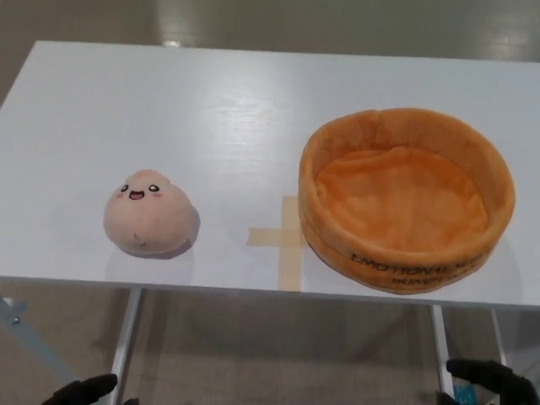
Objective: Use the left hand to pick up the pink round toy on the left and place it inside the orange plate on the desk.
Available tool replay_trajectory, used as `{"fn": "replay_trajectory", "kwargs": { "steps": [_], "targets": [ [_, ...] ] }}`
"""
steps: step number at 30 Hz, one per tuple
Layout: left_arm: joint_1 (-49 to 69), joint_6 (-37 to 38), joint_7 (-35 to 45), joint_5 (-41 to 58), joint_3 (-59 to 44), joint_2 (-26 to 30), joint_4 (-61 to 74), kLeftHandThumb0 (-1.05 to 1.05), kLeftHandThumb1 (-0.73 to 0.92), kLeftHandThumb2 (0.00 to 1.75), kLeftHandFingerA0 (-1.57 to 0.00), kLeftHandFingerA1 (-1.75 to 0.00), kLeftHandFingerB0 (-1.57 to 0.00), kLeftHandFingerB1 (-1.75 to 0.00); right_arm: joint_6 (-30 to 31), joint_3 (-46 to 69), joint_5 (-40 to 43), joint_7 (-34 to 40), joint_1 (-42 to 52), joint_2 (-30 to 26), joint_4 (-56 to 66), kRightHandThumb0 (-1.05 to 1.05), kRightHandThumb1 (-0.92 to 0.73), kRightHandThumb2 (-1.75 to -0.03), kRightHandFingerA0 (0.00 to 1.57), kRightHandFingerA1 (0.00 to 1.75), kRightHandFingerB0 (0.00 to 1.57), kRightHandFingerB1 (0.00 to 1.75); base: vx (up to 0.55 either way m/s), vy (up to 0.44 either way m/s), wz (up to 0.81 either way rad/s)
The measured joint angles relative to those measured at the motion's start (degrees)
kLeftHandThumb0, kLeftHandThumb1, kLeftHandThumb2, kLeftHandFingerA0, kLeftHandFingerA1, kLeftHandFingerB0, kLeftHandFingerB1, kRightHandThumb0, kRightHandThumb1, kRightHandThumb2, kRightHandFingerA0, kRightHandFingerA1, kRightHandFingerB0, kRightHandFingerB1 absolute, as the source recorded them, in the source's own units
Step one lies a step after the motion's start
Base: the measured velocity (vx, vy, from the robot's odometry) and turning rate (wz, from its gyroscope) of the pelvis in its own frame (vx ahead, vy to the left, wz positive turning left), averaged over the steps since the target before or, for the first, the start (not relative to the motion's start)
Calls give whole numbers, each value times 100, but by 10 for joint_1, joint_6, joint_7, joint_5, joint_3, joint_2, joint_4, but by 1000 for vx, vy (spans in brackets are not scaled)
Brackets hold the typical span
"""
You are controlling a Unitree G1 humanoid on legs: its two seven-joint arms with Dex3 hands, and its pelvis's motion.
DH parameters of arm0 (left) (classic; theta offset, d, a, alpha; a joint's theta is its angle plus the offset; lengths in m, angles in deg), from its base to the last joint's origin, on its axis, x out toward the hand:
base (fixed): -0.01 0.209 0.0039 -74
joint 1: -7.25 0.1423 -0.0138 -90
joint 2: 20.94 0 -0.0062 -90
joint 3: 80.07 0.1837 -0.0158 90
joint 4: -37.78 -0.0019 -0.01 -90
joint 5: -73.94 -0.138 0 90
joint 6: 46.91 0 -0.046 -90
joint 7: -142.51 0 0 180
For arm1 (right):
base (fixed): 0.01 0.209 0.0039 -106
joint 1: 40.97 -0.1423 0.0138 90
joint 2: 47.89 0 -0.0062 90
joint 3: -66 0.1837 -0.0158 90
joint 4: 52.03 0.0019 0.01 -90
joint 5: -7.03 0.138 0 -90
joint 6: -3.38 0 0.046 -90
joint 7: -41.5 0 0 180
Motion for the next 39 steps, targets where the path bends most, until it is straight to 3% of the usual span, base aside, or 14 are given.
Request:
{"fn": "replay_trajectory", "kwargs": {
  "steps": [6,16,17,20,21,23,24,25,26,28,29,30,31,39],
  "targets": [
    [-3,25,1,5,-2,1,-15,-38,48,64,-29,-40,-30,-36,-19,6,3,8,-1,1,-12,-25,-30,-93,56,87,50,73,0,0,0],
    [-1,46,40,2,22,17,-23,-39,43,61,-14,-37,-17,-33,-32,4,3,13,-1,1,-17,-26,-30,-92,57,89,51,74,0,0,0],
    [1,51,49,2,29,21,-23,-23,39,89,-1,-50,0,-47,-34,4,3,14,-1,1,-17,-24,-32,-91,57,90,49,73,0,0,0],
    [11,57,78,1,46,32,-18,-26,36,87,-1,-51,0,-48,-35,4,3,15,-1,1,-17,-22,-32,-92,57,90,49,72,0,0,0],
    [15,60,88,-1,55,38,-16,-41,43,56,-8,-26,-14,-30,-35,4,3,15,-1,1,-17,-21,-32,-92,57,91,50,73,0,0,0],
    [19,64,103,-4,68,46,-13,-38,43,56,-7,-24,-13,-31,-35,4,3,15,-1,1,-17,-22,-32,-91,57,89,50,73,0,0,0],
    [22,68,116,-5,77,53,-9,-22,32,84,-1,-51,0,-46,-35,4,3,15,-1,1,-17,-24,-32,-92,56,87,49,72,0,0,0],
    [23,69,121,-6,80,55,-8,-22,32,84,-1,-51,0,-46,-35,4,3,15,-1,1,-17,-24,-32,-92,56,87,49,72,0,0,0],
    [26,72,134,-6,88,61,0,-29,41,54,-6,-23,-18,-31,-35,4,3,15,-1,1,-17,-24,-31,-92,57,88,51,74,0,0,0],
    [33,76,153,-6,97,69,15,-43,34,63,-6,-23,-14,-38,-35,4,3,15,-1,1,-17,-19,-33,-87,51,101,51,75,0,0,0],
    [36,79,164,-5,103,72,26,-26,27,83,0,-50,0,-46,-35,3,3,15,-1,1,-17,-23,-31,-91,58,90,51,75,0,0,0],
    [38,81,172,-5,108,74,34,-26,27,83,0,-50,0,-45,-35,3,3,15,-1,1,-17,-20,-35,-85,51,98,50,74,0,0,0],
    [41,83,179,-5,113,77,44,-53,39,64,-8,-34,-21,-36,-35,3,3,15,-2,1,-17,-21,-32,-91,57,90,50,73,0,0,0],
    [89,100,261,3,165,107,205,-44,39,62,-18,-35,-27,-37,-35,3,2,15,-4,1,-17,-22,-32,-91,57,88,50,73,0,0,0]
  ]
}}
